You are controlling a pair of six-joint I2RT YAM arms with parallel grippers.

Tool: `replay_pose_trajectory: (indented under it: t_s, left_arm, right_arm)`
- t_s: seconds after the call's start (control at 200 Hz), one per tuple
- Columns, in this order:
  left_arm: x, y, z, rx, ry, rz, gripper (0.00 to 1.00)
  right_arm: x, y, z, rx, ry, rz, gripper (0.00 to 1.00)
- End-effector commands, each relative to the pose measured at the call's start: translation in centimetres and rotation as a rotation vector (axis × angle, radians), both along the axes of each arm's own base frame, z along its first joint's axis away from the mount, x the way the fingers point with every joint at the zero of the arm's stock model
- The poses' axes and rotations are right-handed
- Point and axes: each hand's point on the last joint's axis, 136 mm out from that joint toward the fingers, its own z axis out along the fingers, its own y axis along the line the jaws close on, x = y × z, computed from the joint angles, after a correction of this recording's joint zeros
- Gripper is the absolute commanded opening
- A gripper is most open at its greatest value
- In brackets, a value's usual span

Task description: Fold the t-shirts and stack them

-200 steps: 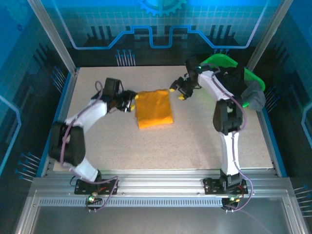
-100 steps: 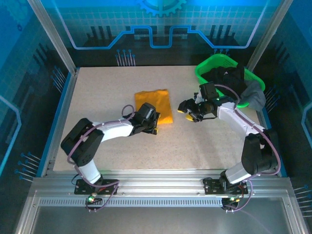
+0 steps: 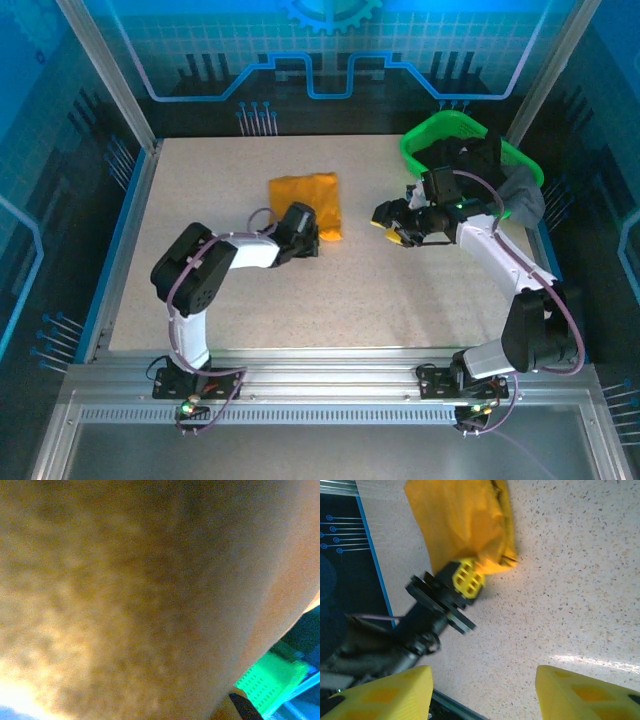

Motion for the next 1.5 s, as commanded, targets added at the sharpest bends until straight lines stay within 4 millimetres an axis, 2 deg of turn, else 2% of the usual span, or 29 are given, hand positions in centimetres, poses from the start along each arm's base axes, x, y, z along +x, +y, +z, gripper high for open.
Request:
replay_pose_trajectory:
  t_s: [0.0, 0.165, 0.295, 0.36, 0.46, 0.565, 0.73, 0.815, 0.88, 0.96, 1.061, 1.066, 1.091, 1.106, 1.121, 1.161, 1.171, 1.216, 1.276, 1.391, 1.496]
  left_arm:
    - [2.9, 6.1, 0.9, 0.075, -0.081, -0.037, 0.0]
    - [5.5, 14.9, 1.0, 0.116, -0.119, -0.068, 0.0]
    - [8.8, 21.3, 1.4, 0.137, -0.194, -0.08, 0.0]
    - [10.7, 23.8, 1.8, 0.148, -0.238, -0.122, 0.0]
    - [12.0, 26.9, 1.6, 0.205, -0.224, -0.195, 0.0]
    - [13.2, 28.8, 1.1, 0.2, -0.236, -0.22, 0.0]
    - [12.3, 32.0, 0.0, 0.269, -0.154, -0.186, 0.0]
    - [12.1, 32.5, 0.5, 0.28, -0.164, -0.165, 0.0]
    - [12.2, 32.3, 1.4, 0.283, -0.184, -0.171, 0.11]
    - [12.0, 31.7, 3.7, 0.313, -0.215, -0.181, 0.35]
    - [11.0, 30.9, 8.6, 0.388, -0.273, -0.179, 0.59]
    - [10.9, 30.9, 8.9, 0.394, -0.277, -0.178, 0.62]
    - [10.3, 30.6, 10.2, 0.417, -0.28, -0.178, 0.91]
    - [9.9, 30.4, 11.0, 0.433, -0.286, -0.178, 0.98]
    - [9.5, 30.1, 11.7, 0.447, -0.285, -0.179, 0.99]
    - [8.3, 29.4, 13.6, 0.482, -0.288, -0.181, 0.99]
    - [7.9, 29.1, 14.0, 0.491, -0.287, -0.182, 0.99]
    - [6.3, 28.2, 16.1, 0.535, -0.291, -0.182, 0.99]
    - [4.0, 26.8, 17.9, 0.575, -0.302, -0.17, 0.99]
    - [0.0, 25.0, 20.0, 0.604, -0.366, -0.078, 0.99]
    - [-4.0, 24.8, 21.0, 0.723, -0.314, -0.014, 0.99]
  right_arm:
    - [-0.5, -0.3, -0.3, 0.011, 0.013, 0.014, 0.58]
    - [-0.3, -0.2, -0.5, 0.013, 0.018, 0.016, 0.57]
    - [0.0, -0.1, -1.0, 0.01, 0.032, 0.018, 0.57]
    - [0.1, -0.1, -1.1, 0.01, 0.033, 0.02, 0.57]
    - [0.2, -0.1, -1.2, 0.007, 0.038, 0.022, 0.57]
    - [0.5, 0.0, -1.2, 0.008, 0.032, 0.022, 0.57]
    - [0.8, 0.3, -1.4, 0.009, 0.03, 0.036, 0.57]
    - [1.1, 0.4, -0.9, 0.009, 0.002, 0.037, 0.57]
    - [1.7, 0.4, 0.3, 0.018, -0.057, 0.033, 0.57]
    - [2.6, 0.4, 3.1, 0.042, -0.186, 0.01, 0.59]
    - [3.7, 0.4, 7.1, 0.084, -0.347, -0.025, 0.67]
    - [3.7, 0.4, 7.2, 0.085, -0.351, -0.027, 0.67]
    - [3.9, 0.3, 8.1, 0.091, -0.376, -0.035, 0.69]
    - [4.0, 0.3, 8.5, 0.095, -0.386, -0.038, 0.71]
    - [4.1, 0.3, 8.9, 0.098, -0.396, -0.04, 0.73]
    - [4.3, 0.3, 10.0, 0.106, -0.421, -0.049, 0.97]
    - [4.4, 0.3, 10.1, 0.108, -0.423, -0.051, 0.99]
    - [4.6, 0.2, 11.1, 0.117, -0.438, -0.065, 1.0]
    - [4.8, -0.2, 11.9, 0.112, -0.442, -0.083, 1.0]
    - [4.5, -1.1, 12.6, 0.072, -0.445, -0.114, 1.0]
    - [3.8, -3.1, 12.8, -0.048, -0.448, -0.161, 1.0]
